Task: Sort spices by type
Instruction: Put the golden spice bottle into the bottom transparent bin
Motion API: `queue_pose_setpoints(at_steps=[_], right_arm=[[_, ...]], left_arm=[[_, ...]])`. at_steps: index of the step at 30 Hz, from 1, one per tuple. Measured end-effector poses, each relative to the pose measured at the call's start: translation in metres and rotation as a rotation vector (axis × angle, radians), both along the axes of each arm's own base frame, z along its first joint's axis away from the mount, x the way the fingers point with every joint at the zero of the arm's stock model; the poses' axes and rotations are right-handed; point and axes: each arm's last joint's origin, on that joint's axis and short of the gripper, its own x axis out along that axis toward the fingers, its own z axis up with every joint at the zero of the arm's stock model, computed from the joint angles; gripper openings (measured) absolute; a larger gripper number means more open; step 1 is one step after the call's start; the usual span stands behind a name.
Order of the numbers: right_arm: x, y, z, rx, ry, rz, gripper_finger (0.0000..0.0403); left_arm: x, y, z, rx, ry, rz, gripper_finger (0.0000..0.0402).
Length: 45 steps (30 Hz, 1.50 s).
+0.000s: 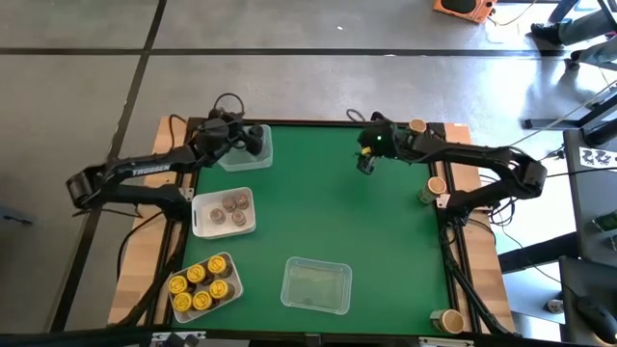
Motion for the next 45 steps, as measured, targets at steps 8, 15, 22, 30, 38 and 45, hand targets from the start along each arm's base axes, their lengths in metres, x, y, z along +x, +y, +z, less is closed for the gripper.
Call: queue_pose_setpoints(at_steps=[8,15,22,30,38,45], right_arm=[[-0.029,-0.014,0.045,-0.324,0.181,-0.427,0.0321],[-0.064,-0.048,0.042,-0.145,0.175,-0.657,0.0321],[-0.089,-0.067,0.038,0.046,0.089,-0.755,0.0321],[-0.100,-0.074,0.037,0.088,0.080,-0.778,0.0321],[-0.100,-0.077,0.033,0.060,0.091,-0.844,0.0324],[-0.098,-0.085,0.022,0.057,0.108,-0.916,0.0362]], left_arm=[[0.003,-0.002,-0.012,0.026,-0.124,-0.042,0.0276],[0.008,-0.002,-0.015,0.066,-0.066,-0.114,0.0276],[0.009,-0.003,-0.015,0.085,-0.032,-0.140,0.0276],[0.011,-0.005,-0.015,0.082,-0.024,-0.213,0.0276],[0.011,-0.005,-0.015,0.089,-0.022,-0.223,0.0276],[0.011,-0.005,-0.015,0.090,-0.019,-0.225,0.0276]])
